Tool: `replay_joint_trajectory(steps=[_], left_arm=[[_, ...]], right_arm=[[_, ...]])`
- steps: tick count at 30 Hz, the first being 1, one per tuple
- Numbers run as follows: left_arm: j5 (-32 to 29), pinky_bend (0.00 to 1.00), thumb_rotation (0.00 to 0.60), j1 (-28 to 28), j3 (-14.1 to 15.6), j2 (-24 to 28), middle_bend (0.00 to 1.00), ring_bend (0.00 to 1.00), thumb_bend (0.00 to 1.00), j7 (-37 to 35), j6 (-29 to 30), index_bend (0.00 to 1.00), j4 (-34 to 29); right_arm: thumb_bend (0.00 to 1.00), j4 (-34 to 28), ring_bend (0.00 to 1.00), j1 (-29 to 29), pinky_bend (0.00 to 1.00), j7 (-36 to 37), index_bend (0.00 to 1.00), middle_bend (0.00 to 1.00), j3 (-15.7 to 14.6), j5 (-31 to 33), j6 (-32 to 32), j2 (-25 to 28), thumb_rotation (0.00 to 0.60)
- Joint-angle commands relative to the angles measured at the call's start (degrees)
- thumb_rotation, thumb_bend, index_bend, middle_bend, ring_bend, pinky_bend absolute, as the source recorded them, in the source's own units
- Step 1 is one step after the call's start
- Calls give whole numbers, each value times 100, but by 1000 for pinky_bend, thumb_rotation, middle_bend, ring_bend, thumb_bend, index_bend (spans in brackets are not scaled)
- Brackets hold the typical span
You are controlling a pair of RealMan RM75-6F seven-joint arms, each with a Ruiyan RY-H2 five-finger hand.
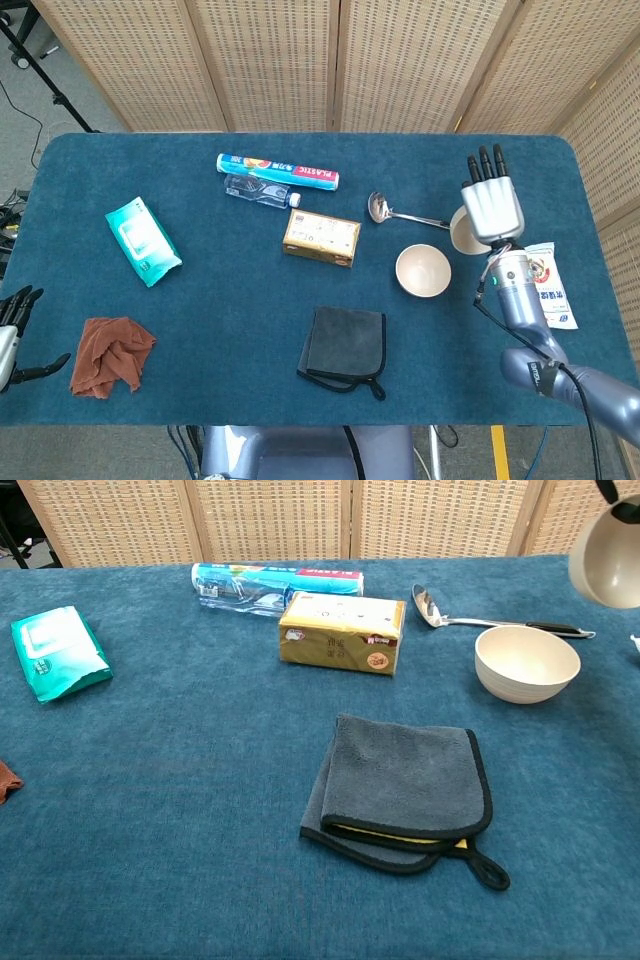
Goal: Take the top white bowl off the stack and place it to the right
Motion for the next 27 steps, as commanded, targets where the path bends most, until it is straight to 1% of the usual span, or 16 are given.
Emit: replay_joint_trajectory(steps=[1,11,15,21,27], left_arm=[[15,0,425,-1,6,-1,0,0,168,3,1,0,-9],[140,0,424,10,50,28,0,0,167,7,48,0,-107],[168,0,425,15,55,33,0,0,167,22,75,0,-138],[212,0,425,15,80,30,0,0,167,65,83,0,-190],[299,0,425,34,77,100,0,0,167,-57,160,0,-284]], right_arm=[[440,5,0,-120,0,120,683,153,-63,24,25,79,600],[440,-13,0,-630,0,508,683,153,-294,52,191,336,600],[440,-55,0,-765,0,576,683,153,-338,89,224,433,600],[440,-285,0,-1034,0,574,685,153,-479,209,212,656,600],[440,-715,0,-1277,0,465,686,153,-589,409,294,795,600]])
